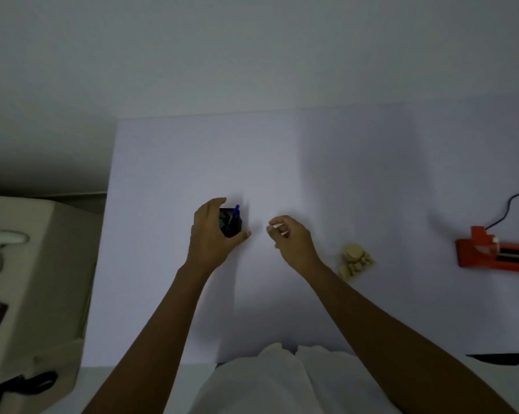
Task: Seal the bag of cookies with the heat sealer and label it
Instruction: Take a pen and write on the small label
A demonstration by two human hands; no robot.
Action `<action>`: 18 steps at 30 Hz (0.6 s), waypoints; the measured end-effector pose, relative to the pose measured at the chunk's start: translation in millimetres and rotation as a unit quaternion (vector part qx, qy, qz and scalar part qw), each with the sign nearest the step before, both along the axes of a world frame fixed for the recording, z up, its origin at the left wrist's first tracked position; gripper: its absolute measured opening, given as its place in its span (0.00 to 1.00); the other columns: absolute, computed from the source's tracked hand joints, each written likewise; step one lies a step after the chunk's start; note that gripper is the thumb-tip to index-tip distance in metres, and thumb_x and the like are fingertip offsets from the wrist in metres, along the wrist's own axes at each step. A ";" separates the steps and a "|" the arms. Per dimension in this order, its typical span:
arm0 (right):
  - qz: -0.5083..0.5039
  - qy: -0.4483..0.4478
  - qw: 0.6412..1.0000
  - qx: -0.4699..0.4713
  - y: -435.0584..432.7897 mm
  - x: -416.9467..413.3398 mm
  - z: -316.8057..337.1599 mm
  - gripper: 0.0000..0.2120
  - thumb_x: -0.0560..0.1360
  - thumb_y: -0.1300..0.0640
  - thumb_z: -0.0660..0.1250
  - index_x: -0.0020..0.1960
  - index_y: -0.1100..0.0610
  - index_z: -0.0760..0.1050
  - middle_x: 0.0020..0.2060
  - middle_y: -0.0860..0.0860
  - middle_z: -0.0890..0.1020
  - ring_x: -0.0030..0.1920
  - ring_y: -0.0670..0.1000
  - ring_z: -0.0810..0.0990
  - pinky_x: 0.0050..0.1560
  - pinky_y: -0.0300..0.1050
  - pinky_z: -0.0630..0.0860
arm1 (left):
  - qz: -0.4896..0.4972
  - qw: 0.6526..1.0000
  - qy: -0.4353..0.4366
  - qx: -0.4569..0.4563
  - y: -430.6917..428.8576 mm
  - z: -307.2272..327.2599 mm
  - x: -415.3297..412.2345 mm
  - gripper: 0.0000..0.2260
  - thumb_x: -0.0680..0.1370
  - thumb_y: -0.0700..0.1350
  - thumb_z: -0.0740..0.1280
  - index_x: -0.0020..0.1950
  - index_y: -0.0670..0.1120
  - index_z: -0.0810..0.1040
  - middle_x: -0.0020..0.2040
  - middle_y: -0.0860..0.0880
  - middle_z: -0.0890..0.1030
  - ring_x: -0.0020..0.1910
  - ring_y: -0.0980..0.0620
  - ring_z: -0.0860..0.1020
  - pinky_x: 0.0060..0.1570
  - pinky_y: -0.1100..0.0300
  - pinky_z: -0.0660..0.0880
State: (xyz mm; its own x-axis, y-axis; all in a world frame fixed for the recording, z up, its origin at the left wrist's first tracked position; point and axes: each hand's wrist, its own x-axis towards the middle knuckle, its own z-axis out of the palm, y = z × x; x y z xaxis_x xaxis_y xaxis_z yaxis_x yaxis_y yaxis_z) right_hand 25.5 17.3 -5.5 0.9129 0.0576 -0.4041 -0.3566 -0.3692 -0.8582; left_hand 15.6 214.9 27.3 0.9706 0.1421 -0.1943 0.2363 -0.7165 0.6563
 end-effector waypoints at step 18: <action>-0.038 -0.049 0.996 -0.071 94.1 32.9 -15.8 0.07 0.74 0.57 0.73 0.50 0.58 0.83 0.38 0.54 0.82 0.39 0.50 0.77 0.43 0.36 0.73 | -0.157 0.985 0.065 0.003 45.4 -31.2 18.9 0.41 0.61 0.48 0.82 0.70 0.42 0.69 0.66 0.44 0.74 0.64 0.45 0.71 0.61 0.60 0.67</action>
